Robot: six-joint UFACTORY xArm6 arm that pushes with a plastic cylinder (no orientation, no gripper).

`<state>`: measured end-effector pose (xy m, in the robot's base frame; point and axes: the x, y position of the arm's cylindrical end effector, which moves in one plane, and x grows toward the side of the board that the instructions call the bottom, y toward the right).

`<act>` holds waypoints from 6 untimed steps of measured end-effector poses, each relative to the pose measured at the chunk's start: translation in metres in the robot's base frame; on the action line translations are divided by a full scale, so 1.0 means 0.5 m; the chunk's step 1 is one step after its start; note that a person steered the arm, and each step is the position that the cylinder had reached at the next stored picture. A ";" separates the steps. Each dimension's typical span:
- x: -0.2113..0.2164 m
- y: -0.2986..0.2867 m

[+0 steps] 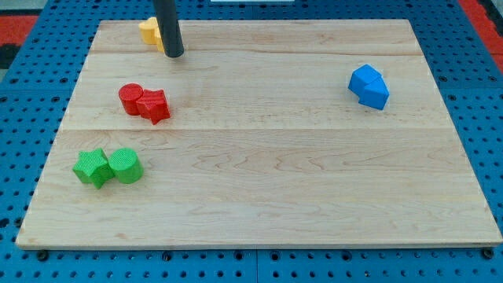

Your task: Slide the yellow heart closer to the yellow hexagon

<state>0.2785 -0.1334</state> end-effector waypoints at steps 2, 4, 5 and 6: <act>0.004 0.008; -0.006 0.004; -0.007 0.048; -0.034 0.063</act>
<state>0.2617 -0.1020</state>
